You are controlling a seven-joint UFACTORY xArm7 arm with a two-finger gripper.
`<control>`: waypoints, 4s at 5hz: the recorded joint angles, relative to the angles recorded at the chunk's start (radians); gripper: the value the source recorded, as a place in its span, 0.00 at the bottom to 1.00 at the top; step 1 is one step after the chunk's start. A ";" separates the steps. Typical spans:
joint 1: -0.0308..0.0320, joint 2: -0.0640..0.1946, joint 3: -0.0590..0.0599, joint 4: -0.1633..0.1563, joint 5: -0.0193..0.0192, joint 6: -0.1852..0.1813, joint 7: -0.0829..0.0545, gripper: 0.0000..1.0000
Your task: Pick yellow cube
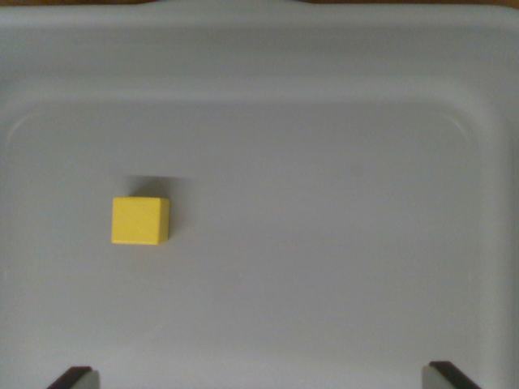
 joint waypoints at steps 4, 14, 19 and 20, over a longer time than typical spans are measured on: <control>0.0014 0.006 0.001 -0.004 0.0000 -0.009 0.002 0.00; 0.0203 0.086 0.021 -0.062 0.0001 -0.133 0.034 0.00; 0.0321 0.136 0.034 -0.098 0.0002 -0.211 0.054 0.00; 0.0388 0.164 0.041 -0.118 0.0003 -0.255 0.065 0.00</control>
